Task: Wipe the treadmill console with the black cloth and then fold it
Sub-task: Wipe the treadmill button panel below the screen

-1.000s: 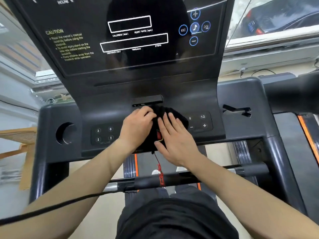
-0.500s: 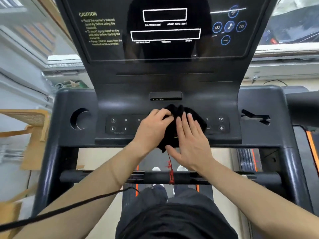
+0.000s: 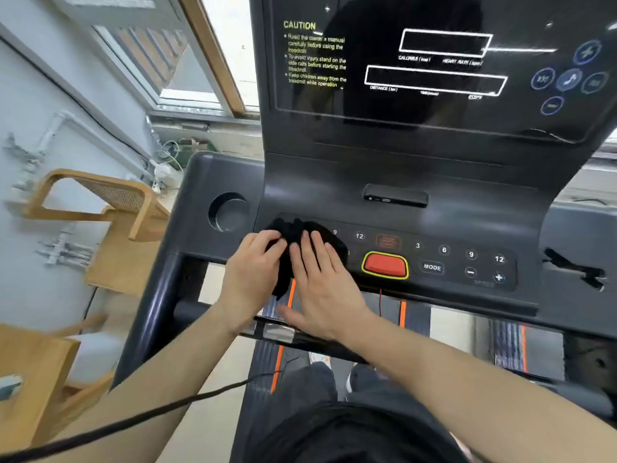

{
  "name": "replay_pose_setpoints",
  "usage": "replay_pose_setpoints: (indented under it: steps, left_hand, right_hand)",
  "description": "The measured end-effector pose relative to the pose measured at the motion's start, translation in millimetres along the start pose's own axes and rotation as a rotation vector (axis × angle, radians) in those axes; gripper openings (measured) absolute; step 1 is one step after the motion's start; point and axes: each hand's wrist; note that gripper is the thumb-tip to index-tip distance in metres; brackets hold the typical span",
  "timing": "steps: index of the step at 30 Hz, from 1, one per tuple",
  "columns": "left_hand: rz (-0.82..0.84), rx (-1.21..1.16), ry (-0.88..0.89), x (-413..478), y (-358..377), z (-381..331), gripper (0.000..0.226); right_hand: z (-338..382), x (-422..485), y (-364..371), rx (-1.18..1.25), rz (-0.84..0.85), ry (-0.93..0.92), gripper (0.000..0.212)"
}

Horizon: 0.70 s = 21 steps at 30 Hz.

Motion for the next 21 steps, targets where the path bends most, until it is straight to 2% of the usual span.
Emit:
replay_pose_setpoints:
  steps: [6,10,13,16,21]
  left_hand:
    - [-0.001,-0.076,-0.231,63,13,-20,0.026]
    - [0.054,-0.123,0.017,71,28,-38,0.021]
    - [0.112,-0.190,0.141,62,24,-58,0.028]
    - [0.126,-0.213,0.164,52,21,-52,0.027]
    - [0.089,-0.121,0.031,53,11,5,0.038]
  right_hand:
    - [-39,57,-27,0.015,-0.010,0.060,0.095]
    - [-61,19,-26,0.011,-0.016,0.179,0.094]
    - [-61,-16,-21,-0.004,-0.083,0.261,0.094]
    - [-46,-25,-14,0.000,-0.099,0.245,0.093]
    - [-28,31,-20,0.035,-0.043,0.097,0.095]
Point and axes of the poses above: each hand's wrist, its own x-axis towards the middle knuckle, its own y-axis out of the palm, z = x × y, and after that the axes turned 10 degrees about -z, right-handed
